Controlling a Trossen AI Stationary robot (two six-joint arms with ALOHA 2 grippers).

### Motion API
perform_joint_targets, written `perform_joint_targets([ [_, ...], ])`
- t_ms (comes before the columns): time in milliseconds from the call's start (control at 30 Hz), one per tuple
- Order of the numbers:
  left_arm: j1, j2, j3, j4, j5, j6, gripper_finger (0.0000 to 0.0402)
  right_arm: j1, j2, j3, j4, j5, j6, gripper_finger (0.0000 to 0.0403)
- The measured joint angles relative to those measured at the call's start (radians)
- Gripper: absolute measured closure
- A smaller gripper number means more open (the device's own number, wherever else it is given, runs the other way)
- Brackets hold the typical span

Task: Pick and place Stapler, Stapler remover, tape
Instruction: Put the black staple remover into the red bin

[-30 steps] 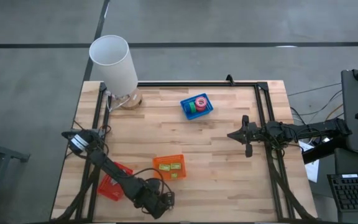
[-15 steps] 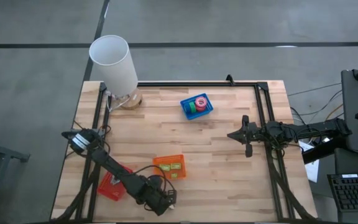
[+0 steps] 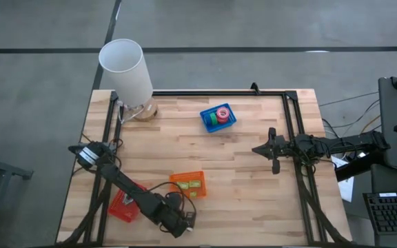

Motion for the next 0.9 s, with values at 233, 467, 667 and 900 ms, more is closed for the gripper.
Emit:
perform_joint_targets([
  [233,0.009,-0.003,0.000,-0.011,0.012,0.092,0.0377,0.000,0.000,0.000,0.000,0.000,0.000,0.0394],
  [467,0.015,-0.012,0.000,-0.048,0.013,0.131,0.0392,0.000,0.000,0.000,0.000,0.000,0.000,0.0394],
  [667,0.020,-0.051,0.000,-0.116,0.013,0.203,0.0389,0.000,0.001,0.000,0.000,0.000,0.000,0.0394],
  [900,0.030,-0.075,0.000,-0.147,0.013,0.267,0.0398,0.000,0.001,0.000,0.000,0.000,0.000,0.0394],
])
